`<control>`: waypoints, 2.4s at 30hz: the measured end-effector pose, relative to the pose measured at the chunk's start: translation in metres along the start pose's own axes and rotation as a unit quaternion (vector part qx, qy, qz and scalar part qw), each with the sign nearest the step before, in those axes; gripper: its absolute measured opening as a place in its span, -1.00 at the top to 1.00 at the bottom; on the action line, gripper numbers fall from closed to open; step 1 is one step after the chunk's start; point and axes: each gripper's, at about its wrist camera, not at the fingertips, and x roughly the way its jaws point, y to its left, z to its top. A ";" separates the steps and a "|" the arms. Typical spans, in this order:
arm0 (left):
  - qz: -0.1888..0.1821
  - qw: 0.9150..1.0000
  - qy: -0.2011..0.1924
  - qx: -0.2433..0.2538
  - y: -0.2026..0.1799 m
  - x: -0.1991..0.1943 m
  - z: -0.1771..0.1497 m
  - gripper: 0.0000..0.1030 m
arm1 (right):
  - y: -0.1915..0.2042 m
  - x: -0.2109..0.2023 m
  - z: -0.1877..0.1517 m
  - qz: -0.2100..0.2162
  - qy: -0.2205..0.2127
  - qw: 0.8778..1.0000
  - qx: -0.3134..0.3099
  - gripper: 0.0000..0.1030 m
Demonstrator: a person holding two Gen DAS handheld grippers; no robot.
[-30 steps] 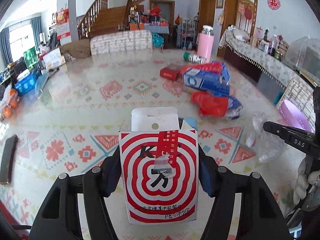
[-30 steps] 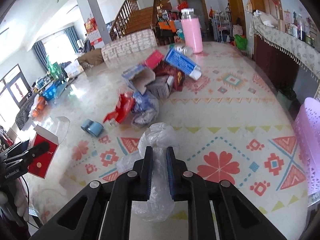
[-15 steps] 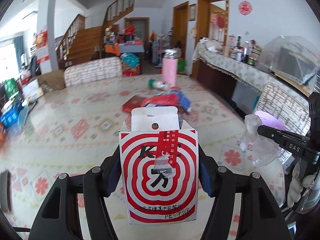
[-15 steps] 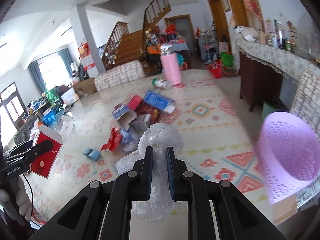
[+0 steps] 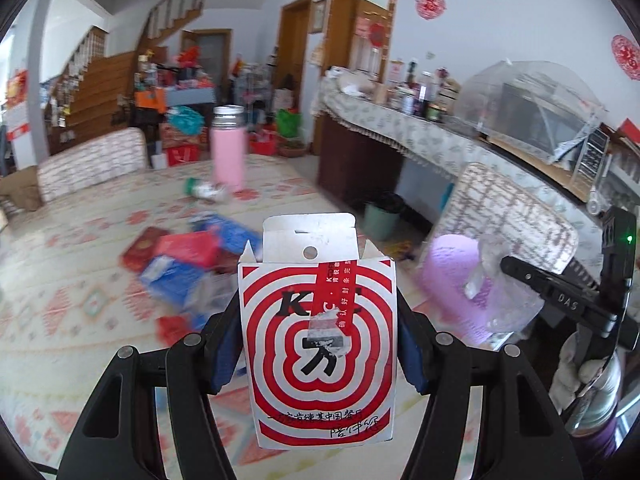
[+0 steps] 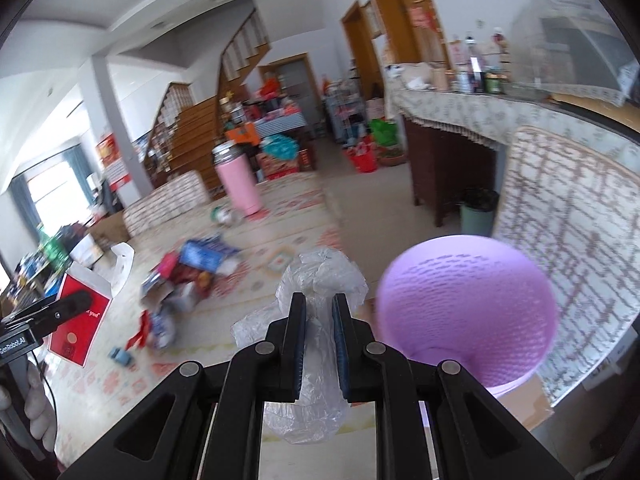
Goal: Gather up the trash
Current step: 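Open left tool over the basket while right tool drops the plastic bag in, then grasp the blue sponge with left tool while right tool grasps the red plastic bag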
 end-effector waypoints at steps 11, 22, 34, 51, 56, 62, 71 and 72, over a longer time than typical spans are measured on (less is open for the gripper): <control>-0.111 0.992 0.060 0.025 -0.105 0.109 0.052 -0.25 | -0.081 0.010 0.026 -0.077 -0.013 0.996 0.044 0.73; -0.163 0.980 0.115 0.027 -0.157 0.186 0.059 -0.33 | -0.140 0.042 0.021 -0.108 0.024 0.989 0.100 0.28; -0.114 0.989 0.097 0.012 -0.114 0.141 0.041 -0.44 | -0.104 0.030 0.012 -0.092 -0.001 0.994 0.059 -0.17; 0.071 0.993 0.098 0.015 0.105 0.031 -0.045 -0.51 | 0.038 0.060 -0.030 0.055 0.075 0.995 -0.031 -0.31; 0.030 0.989 0.146 0.015 0.163 0.051 -0.055 -0.51 | 0.068 0.074 -0.042 0.086 0.101 0.991 -0.020 -0.32; -0.032 0.980 0.195 0.012 0.191 0.075 -0.072 -0.51 | 0.102 0.085 -0.050 0.099 0.123 0.987 -0.037 -0.32; -0.067 0.977 0.193 0.060 0.163 0.046 -0.102 -0.51 | 0.163 0.110 -0.053 0.149 0.152 0.974 -0.082 -0.35; -0.060 0.978 0.189 0.061 0.161 0.044 -0.104 -0.46 | 0.173 0.113 -0.054 0.161 0.155 0.970 -0.090 -0.35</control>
